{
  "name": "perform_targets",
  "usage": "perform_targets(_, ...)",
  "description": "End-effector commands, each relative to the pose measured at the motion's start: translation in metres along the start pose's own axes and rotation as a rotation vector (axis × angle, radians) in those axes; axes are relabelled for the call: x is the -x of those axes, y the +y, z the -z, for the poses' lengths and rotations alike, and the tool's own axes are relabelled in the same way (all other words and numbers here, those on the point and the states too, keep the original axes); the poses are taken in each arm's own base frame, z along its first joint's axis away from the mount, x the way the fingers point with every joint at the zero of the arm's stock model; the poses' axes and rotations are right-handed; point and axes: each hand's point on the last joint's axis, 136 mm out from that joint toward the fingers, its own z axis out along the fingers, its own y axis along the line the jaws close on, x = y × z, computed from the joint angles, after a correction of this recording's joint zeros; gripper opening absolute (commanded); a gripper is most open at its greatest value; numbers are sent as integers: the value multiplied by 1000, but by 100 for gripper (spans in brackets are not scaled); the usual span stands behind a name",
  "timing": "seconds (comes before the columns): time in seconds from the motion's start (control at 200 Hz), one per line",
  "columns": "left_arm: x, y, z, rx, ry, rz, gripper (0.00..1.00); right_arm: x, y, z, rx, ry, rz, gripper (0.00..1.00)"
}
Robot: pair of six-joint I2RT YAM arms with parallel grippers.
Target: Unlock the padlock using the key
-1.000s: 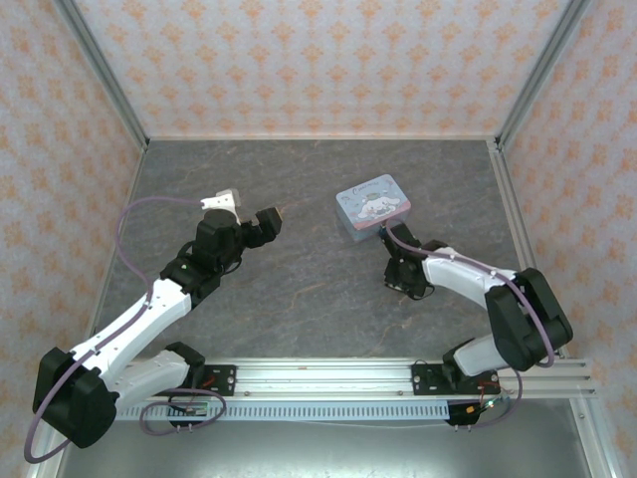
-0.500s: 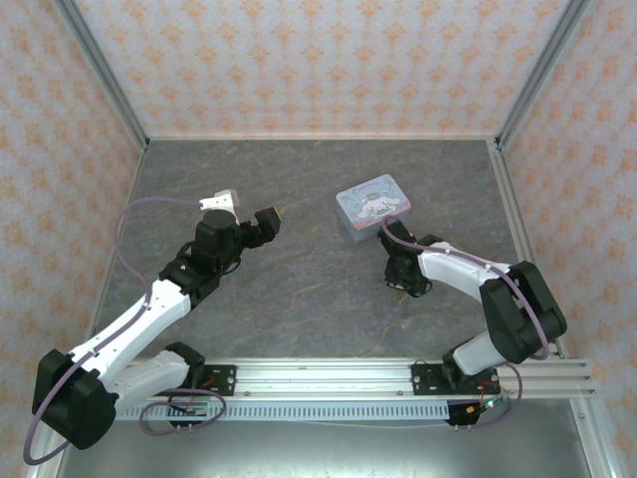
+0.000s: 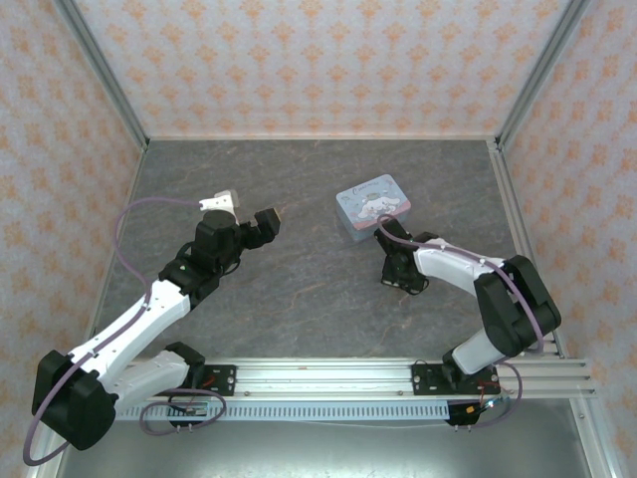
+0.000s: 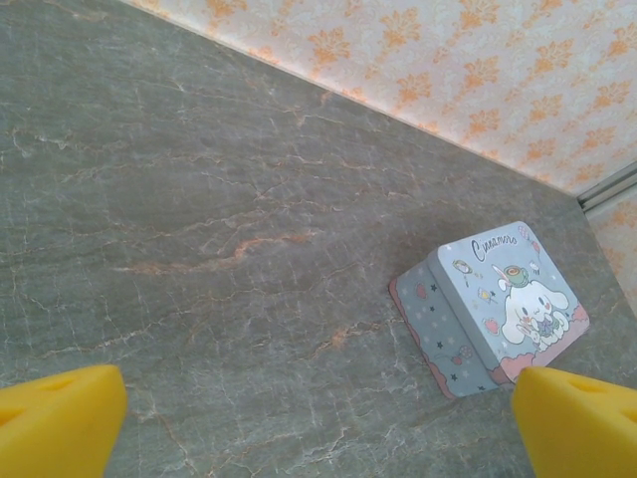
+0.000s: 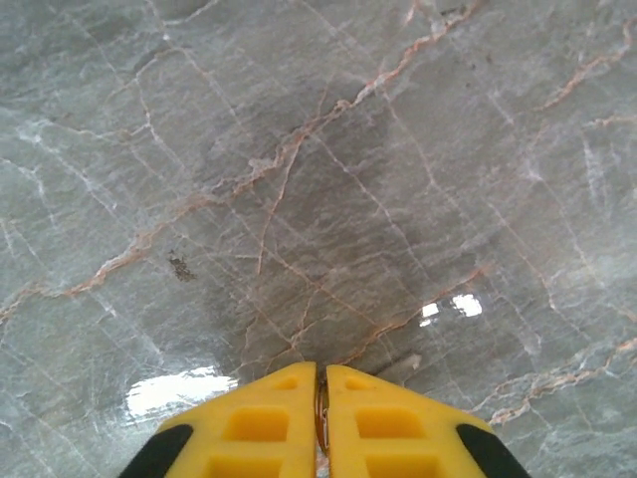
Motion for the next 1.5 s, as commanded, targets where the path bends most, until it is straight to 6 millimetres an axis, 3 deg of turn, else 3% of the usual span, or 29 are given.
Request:
perform_targets(0.0, 13, -7, 8, -15, -36, -20, 100, 0, -1, 4, -12, 2, 7, 1)
perform_targets(0.23, 17, -17, 12, -64, -46, -24, 100, 9, 15, 23, 102, -52, -38, 0)
perform_targets(0.415, 19, -39, 16, -194, -59, -45, 100, 25, 44, 63, 314, -127, -117, 0)
perform_targets(0.596, 22, -74, 29, -384, -83, -72, 100, 46, 80, 122, 609, -202, -228, 0)
perform_targets(0.746, 20, -104, 45, -527, -100, -141, 97, 64, 103, 195, 879, -267, -286, 0)
perform_targets(1.001, -5, -161, 73, -728, -170, -425, 91, 77, 130, 287, 1248, -261, -311, 0)
perform_targets(1.101, -16, -176, 73, -736, -177, -550, 91, 76, 137, 302, 1317, -226, -305, 0)
perform_targets(1.266, -18, -191, 59, -686, -202, -650, 90, 68, 142, 314, 1373, -186, -286, 0)
perform_targets(1.491, -20, -203, 41, -643, -197, -769, 73, 59, 138, 316, 1384, -179, -279, 0)
